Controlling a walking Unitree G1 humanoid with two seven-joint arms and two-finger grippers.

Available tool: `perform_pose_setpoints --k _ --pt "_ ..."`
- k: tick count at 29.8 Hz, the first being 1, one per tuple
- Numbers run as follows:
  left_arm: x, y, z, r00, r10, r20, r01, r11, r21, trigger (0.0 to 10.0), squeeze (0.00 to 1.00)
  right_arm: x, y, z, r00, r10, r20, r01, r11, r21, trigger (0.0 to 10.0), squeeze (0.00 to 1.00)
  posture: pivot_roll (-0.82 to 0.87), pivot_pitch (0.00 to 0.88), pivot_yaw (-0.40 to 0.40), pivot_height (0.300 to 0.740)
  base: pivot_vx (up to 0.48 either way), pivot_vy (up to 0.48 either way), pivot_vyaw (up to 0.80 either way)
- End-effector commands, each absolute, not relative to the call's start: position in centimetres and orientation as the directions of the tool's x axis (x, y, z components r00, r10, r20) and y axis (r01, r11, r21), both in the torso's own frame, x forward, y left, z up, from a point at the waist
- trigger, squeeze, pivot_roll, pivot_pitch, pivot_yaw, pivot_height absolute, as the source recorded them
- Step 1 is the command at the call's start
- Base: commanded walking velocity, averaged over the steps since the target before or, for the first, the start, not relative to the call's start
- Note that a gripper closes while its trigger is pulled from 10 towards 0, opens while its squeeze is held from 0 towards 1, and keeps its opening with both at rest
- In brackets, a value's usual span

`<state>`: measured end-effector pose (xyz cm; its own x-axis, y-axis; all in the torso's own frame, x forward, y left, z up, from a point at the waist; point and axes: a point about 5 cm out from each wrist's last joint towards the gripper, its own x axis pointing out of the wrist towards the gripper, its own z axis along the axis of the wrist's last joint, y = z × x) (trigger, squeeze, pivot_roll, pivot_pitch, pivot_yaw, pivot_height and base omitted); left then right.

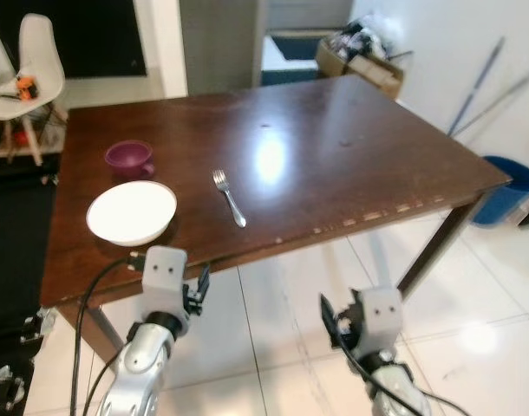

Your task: Setting the table

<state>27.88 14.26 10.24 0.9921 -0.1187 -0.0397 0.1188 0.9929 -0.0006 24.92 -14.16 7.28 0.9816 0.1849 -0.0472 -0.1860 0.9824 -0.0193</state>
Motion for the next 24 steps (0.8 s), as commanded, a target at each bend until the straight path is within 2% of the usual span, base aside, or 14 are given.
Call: perform_pose_setpoints --k 1,24 --pt "27.79 13.75 9.86 0.989 -0.138 -0.060 0.138 0.990 -0.017 10.0 0.00 24.74 -14.69 6.97 0.984 0.167 -0.066 -0.169 0.986 -0.016 10.0 0.00 -0.14 0.000 0.072 0.740 0.000 0.000 -0.80" --pt "28.05 13.64 9.92 0.988 -0.141 -0.062 0.140 0.990 -0.012 10.0 0.00 24.87 -14.57 7.04 0.983 0.174 -0.063 -0.175 0.985 -0.011 10.0 0.00 -0.14 0.000 0.073 0.740 0.000 0.000 -0.79"
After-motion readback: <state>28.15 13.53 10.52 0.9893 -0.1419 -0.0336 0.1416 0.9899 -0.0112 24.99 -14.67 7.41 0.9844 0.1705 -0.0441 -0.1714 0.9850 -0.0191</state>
